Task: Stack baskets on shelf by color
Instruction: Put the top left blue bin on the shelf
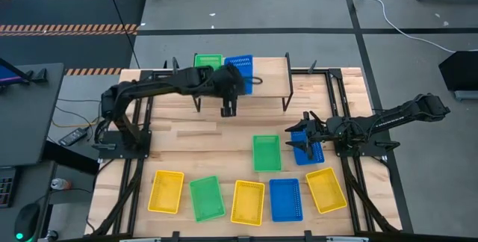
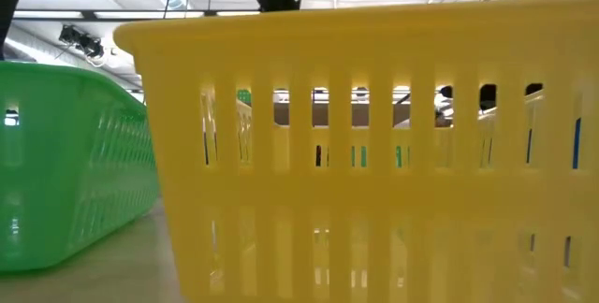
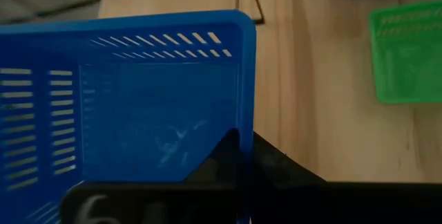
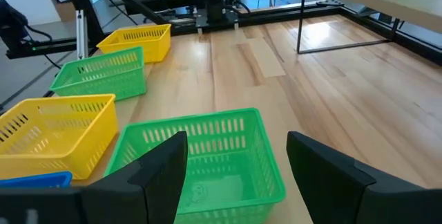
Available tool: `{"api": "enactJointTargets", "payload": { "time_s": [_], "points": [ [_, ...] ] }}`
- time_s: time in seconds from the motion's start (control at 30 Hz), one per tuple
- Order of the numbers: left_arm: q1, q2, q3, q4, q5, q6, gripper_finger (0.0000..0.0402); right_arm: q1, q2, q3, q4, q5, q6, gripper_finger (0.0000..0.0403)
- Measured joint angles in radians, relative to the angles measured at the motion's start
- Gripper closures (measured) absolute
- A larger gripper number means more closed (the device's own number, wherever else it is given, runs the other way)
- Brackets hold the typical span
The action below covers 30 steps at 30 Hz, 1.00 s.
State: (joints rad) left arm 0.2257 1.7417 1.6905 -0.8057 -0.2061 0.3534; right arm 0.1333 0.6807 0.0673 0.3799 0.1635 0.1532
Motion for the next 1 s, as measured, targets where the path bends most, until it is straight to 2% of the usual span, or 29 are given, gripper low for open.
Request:
{"api": "enactJointTargets", "payload": {
  "time_s": [0.1, 0.67, 1.0],
  "points": [
    [0.029, 0.014, 0.001, 0.026, 0.039, 0.018, 0.0391, 0.0, 0.0, 0.0, 0.001, 0.0, -0.022, 0.0149],
    [0.11, 0.098, 0.001, 0.058, 0.051, 0.059, 0.0382, -0.029, 0.017, 0.0, 0.007, 0.027, -0.06, 0.0149],
    [0.112, 0.141, 0.0, 0.086, 0.045, 0.077, 0.0378, -0.031, 0.019, 0.0, 0.007, 0.026, -0.071, 0.0149]
  ]
}}
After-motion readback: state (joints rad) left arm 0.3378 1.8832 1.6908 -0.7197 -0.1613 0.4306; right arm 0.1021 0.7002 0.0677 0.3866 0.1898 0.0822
